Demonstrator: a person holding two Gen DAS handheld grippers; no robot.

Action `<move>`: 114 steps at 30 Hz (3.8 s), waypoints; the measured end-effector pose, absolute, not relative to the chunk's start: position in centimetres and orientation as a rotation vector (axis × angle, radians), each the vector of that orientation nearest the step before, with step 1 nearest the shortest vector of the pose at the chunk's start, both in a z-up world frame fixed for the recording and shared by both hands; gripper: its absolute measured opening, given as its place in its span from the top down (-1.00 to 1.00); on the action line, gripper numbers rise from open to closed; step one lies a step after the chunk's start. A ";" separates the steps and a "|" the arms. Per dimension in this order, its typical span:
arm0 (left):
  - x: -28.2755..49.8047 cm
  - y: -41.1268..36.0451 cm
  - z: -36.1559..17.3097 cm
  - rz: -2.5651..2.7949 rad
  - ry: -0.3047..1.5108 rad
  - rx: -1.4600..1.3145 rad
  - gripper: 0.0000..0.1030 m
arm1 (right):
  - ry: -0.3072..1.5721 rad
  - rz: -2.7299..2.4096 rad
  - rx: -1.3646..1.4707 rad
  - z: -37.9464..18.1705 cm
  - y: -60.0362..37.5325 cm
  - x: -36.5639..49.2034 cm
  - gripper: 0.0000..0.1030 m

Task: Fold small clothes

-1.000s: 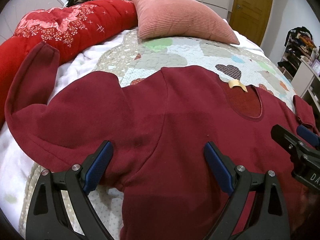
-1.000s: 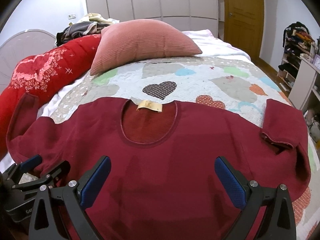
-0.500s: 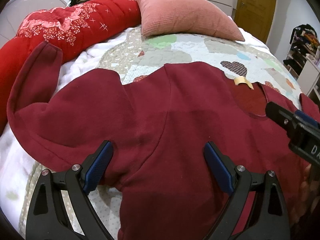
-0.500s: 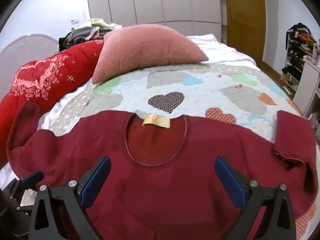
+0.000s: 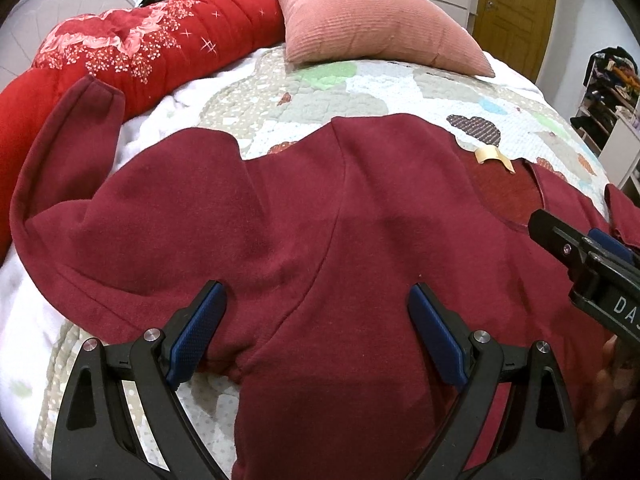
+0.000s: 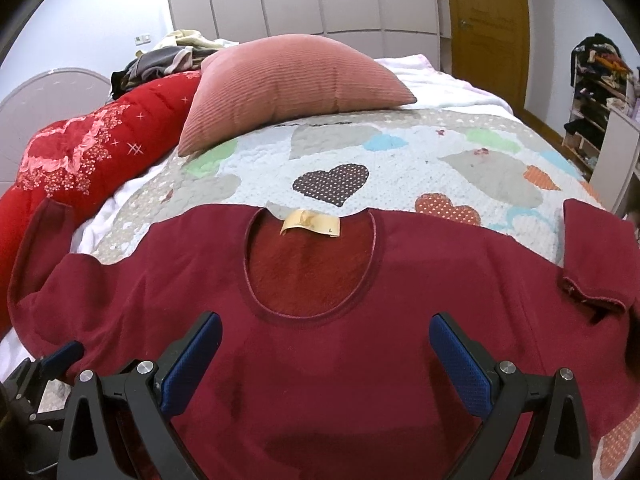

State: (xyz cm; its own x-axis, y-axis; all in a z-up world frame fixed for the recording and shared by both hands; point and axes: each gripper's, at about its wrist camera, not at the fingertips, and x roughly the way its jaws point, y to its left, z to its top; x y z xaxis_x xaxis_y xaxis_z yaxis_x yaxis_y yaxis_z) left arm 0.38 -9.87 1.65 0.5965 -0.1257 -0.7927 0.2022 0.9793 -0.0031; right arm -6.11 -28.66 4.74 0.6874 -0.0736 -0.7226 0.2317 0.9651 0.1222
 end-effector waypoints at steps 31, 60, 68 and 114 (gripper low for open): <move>0.3 1.0 8.5 -0.026 0.786 0.051 -0.80 | 0.880 -0.194 0.159 2.9 -27.6 -5.1 -1.00; 11.8 10.5 8.2 0.024 0.892 -0.187 0.81 | 0.903 -0.188 0.151 2.2 -27.4 -4.4 -1.00; 6.5 4.6 14.0 -0.197 0.803 -0.171 0.81 | 0.897 -0.183 0.163 2.2 -27.5 -4.5 -1.00; -2.5 7.1 8.7 -0.162 0.754 -0.104 -0.18 | 0.749 0.511 0.299 17.6 -10.3 7.5 0.84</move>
State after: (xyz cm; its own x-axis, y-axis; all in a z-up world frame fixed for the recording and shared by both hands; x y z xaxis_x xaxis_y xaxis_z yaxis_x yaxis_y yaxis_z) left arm -2.52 7.10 8.68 0.7171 -0.1839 -0.6723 0.1091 0.9823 -0.1523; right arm 7.53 -10.30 17.55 0.6193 0.5408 -0.5693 -0.3330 0.8375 0.4333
